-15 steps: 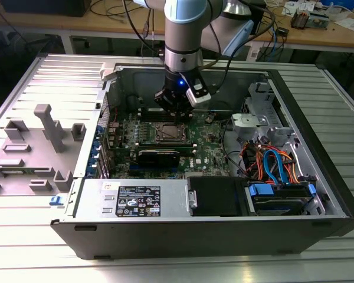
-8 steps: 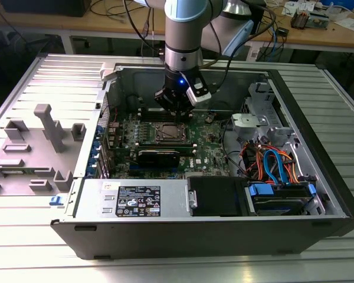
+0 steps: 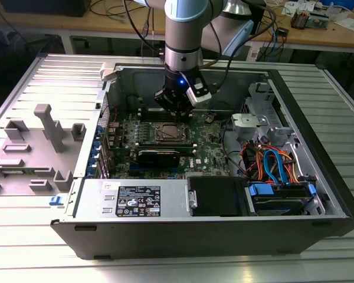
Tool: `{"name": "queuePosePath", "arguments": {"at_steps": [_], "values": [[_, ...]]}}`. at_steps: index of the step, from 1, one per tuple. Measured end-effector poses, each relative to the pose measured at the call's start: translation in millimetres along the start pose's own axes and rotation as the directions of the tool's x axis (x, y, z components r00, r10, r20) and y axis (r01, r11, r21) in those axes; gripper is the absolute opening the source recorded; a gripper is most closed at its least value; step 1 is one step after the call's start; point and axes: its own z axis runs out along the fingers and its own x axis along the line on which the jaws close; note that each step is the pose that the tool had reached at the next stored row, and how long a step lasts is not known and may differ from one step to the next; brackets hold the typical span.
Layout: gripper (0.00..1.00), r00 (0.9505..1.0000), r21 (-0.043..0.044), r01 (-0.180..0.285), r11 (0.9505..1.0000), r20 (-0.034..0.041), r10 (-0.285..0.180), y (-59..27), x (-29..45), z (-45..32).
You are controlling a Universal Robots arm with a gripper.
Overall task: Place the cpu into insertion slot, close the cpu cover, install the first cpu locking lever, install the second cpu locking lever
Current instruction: 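Install the first cpu locking lever, then install the second cpu locking lever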
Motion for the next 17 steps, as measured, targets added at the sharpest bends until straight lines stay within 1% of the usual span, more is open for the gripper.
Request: {"name": "queuePosePath", "arguments": {"at_steps": [11,17], "values": [[0.11,1.0000,-0.0001,0.000,1.0000,0.0000,0.000,-2.3,0.0,0.0],[0.11,1.0000,-0.0002,0.000,1.0000,0.0000,0.000,-7.0,0.0,0.0]]}}
